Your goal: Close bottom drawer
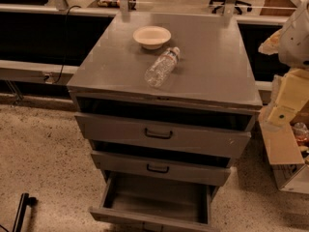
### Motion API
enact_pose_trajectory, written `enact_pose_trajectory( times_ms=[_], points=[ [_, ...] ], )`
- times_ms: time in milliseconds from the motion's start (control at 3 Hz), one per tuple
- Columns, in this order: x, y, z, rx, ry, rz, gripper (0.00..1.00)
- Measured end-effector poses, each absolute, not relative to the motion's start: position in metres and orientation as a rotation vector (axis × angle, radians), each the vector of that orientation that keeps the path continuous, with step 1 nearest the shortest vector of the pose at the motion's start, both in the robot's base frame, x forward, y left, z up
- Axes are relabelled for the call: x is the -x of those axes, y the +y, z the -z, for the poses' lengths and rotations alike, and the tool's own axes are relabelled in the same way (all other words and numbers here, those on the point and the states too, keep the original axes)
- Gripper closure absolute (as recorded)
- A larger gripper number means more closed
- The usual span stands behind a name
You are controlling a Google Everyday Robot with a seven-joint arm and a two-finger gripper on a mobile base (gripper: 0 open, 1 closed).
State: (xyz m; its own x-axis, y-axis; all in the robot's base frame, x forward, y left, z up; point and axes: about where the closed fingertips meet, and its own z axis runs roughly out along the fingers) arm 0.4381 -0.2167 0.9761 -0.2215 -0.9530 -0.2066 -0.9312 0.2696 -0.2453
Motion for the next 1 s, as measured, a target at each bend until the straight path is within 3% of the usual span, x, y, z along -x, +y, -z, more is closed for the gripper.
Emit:
enact_pose_trajectory(
  times_ms=[333,1000],
  points=[
    [-0.438,-0.217,-0.976,1.725,2.232,0.098,0.00],
    [-0.434,-0.186,-0.849,1.722,2.250,-0.151,0.00]
  ],
)
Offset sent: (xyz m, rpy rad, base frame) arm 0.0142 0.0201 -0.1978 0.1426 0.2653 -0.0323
